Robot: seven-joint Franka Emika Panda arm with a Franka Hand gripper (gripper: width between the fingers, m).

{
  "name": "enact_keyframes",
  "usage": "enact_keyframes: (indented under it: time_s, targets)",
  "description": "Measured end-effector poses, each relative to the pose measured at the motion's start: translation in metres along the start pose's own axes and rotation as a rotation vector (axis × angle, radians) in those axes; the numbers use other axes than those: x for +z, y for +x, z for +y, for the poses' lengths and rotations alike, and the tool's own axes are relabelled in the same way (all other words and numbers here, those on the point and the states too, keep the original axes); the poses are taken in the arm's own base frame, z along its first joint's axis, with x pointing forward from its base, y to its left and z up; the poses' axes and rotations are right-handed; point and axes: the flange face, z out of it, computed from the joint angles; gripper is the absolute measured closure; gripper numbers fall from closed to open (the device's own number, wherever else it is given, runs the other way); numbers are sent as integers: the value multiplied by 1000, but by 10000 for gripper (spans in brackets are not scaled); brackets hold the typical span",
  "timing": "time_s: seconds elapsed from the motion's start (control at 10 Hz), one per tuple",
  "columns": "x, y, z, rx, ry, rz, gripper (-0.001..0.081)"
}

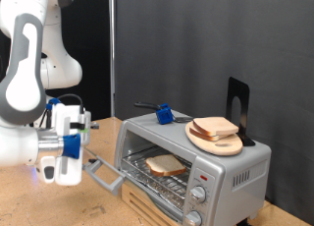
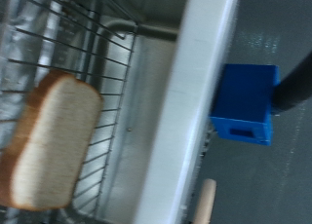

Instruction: Make a piece of toast with the oven

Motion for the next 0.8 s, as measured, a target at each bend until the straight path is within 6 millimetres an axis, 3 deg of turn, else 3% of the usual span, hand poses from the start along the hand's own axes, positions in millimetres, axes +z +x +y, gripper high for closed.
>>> enact_keyframes:
  time_s: [0.6,0.8]
  targets:
    - [63,-27,-48,-44,-33,-47,6]
    - [78,-33,-54,-35,-58,-49,6]
